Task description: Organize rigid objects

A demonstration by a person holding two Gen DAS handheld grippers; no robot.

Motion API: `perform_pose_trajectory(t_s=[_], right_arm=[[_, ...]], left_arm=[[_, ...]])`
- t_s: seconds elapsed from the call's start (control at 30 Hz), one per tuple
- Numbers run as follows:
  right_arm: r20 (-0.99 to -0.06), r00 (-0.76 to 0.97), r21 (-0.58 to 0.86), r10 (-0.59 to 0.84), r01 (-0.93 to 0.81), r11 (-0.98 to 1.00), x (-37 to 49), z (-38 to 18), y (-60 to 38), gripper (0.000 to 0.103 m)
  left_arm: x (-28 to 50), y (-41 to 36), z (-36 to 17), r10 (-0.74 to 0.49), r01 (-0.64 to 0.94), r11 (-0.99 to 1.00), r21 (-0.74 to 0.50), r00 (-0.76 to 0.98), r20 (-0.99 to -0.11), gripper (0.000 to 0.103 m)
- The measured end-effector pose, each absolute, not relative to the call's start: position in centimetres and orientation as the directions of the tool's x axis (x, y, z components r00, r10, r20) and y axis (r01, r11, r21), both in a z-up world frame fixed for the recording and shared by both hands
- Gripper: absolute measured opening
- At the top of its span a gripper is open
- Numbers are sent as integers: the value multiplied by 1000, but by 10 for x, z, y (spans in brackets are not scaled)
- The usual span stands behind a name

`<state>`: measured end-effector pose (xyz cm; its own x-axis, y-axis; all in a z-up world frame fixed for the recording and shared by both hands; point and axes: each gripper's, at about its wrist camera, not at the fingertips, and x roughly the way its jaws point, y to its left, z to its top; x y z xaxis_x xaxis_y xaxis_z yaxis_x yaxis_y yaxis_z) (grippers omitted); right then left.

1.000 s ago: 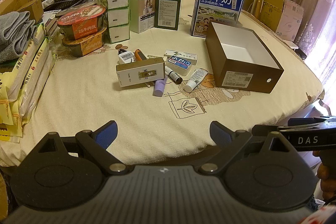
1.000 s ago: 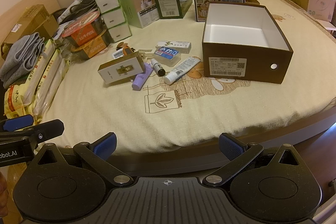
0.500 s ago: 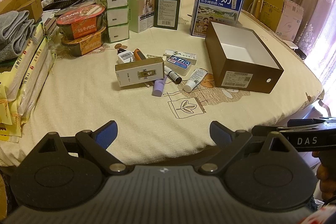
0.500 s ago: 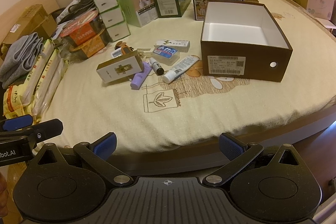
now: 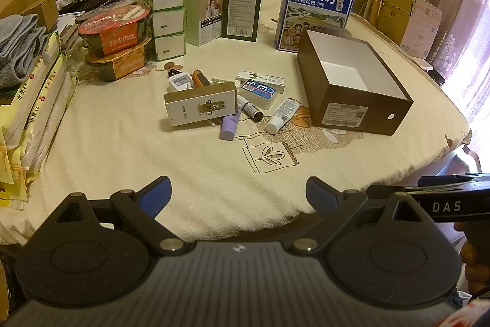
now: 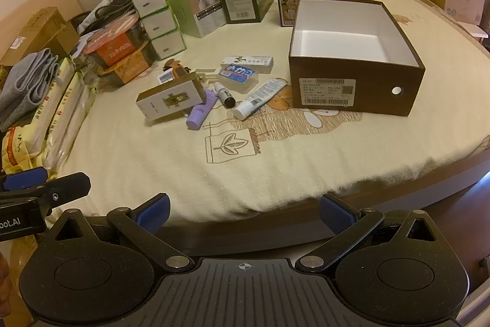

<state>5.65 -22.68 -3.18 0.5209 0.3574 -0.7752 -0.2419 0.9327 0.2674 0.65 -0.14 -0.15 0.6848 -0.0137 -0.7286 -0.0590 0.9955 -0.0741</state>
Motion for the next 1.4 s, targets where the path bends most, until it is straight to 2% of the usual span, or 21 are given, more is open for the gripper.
perform_pose_trajectory(t_s=[0.73,1.13,1.4], right_arm=[[-756,556,293,346,-185,938,102,-48,-222,101],[-787,508,273,349,-221,936,154,-85,-196,101],[-807,477,295,348,-185,937,198,-118,-189,101]], left_arm=[[49,22,-21,-20,-42,997,-68,697,-717,93],[99,59,-53,-11,-17,999,-33,724,-690,90],[146,84,-83,8,4,1000,15,726,-687,89]])
